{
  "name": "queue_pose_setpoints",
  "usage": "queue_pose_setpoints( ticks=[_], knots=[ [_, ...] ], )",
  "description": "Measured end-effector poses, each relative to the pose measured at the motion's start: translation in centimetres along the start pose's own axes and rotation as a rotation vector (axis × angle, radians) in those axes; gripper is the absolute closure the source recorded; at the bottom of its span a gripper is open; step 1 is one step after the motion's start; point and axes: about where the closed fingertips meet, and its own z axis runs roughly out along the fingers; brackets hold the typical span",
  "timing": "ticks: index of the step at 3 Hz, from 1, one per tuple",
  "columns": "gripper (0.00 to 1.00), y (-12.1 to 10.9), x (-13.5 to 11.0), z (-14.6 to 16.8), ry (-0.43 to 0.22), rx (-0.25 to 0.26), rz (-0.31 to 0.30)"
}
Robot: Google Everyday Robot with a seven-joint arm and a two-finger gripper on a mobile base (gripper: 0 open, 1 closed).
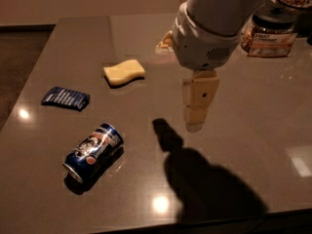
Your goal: Place pepsi can upright
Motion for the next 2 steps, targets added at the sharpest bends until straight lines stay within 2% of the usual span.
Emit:
queue_pose_setpoints(
  ticks=[2],
  knots=[
    [0.00,2.6,-8.6,3.4,-0.030,-0.065,-0.310]
  ],
)
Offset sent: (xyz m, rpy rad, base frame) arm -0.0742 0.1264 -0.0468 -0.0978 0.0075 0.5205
